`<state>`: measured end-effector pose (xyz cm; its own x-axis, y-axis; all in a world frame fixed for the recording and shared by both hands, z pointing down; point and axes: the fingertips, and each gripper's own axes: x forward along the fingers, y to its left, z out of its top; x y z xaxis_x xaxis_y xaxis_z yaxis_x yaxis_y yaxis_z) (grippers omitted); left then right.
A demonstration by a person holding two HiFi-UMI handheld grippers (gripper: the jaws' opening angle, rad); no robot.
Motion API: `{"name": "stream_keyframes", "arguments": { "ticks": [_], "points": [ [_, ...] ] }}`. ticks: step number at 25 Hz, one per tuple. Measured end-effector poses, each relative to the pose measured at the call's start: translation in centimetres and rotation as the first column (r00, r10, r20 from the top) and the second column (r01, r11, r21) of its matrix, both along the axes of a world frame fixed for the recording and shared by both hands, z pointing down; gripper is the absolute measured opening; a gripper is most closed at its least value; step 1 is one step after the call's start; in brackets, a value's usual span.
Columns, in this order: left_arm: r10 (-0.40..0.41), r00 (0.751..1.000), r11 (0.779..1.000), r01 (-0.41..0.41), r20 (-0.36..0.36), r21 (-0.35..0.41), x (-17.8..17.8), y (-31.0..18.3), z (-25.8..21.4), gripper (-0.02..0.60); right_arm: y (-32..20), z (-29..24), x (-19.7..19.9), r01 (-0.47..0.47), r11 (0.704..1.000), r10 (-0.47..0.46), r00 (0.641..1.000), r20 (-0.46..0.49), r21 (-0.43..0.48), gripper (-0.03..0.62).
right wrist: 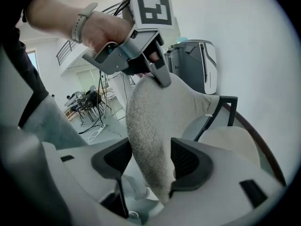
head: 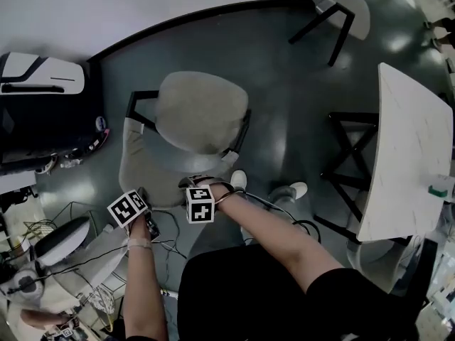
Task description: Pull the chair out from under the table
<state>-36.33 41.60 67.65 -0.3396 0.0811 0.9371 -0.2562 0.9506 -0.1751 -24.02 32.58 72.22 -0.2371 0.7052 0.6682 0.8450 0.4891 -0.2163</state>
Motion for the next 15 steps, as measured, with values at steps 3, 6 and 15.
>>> {"name": "stream_keyframes", "arguments": {
  "ticks": [3, 6, 15],
  "points": [
    [0.043, 0.996, 0.999, -0.04, 0.082, -0.036, -0.2, 0.0, -2.7, 0.27, -1.2, -1.1, 0.4, -0.019, 1.0, 0.019, 1.0, 0.0, -0.005, 0.245],
    [0.11, 0.987, 0.993, -0.105, 0.118, -0.049, -0.2, -0.5, -4.8, 0.268, -2.8, -2.9, 0.3, -0.079, 0.997, 0.079, 0.997, 0.007, -0.023, 0.245],
    [0.344, 0.888, 0.934, -0.358, 0.305, -0.011, -1.9, -9.9, -10.6, 0.185, -12.2, -8.8, -2.1, -0.454, 0.885, 0.458, 0.889, 0.023, -0.102, 0.226]
  ]
}}
